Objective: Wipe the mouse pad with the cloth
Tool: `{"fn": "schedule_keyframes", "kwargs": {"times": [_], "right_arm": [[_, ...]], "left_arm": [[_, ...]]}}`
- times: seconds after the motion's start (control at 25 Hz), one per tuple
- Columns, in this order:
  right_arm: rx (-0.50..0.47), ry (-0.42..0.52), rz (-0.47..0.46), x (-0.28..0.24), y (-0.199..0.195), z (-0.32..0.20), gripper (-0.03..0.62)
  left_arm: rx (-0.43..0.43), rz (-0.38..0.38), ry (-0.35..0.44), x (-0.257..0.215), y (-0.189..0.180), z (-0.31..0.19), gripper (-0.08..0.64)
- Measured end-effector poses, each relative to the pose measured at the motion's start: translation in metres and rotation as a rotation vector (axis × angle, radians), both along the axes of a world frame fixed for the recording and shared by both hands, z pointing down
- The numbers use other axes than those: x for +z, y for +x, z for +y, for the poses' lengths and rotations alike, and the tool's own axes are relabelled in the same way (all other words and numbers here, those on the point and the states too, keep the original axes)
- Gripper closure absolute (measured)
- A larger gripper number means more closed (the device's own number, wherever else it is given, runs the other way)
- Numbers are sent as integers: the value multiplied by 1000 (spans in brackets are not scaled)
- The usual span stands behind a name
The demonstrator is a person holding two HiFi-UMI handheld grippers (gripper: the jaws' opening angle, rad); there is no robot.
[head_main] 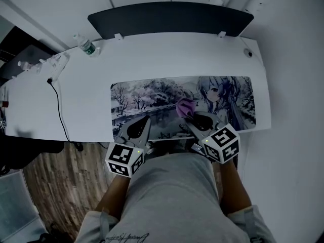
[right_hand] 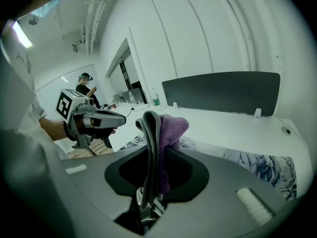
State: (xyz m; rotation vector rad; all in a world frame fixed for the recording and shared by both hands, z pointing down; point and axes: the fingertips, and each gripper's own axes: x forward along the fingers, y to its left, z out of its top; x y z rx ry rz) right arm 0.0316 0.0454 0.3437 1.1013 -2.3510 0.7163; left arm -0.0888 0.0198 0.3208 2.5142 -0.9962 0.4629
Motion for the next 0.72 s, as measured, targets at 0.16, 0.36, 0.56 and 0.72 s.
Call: {"fn": "schedule_keyframes", "kwargs": {"times": [0.16,0.36,0.56,0.72], "right_arm": [[12,14,-9,-4,4,2,499],[12,13,-23,-6,4,1,500],[-1,21,-21,-11,-1,-2,500],[-6,25,-21,-11,-4,-3,500]], "left_arm": [[1,-1,9,-3,3,0,548],[-12,5,9,-6,3,2,548],[-21,8,5,-8,1,6,546],[-31,10,-3,-5,-3,11,548]]}}
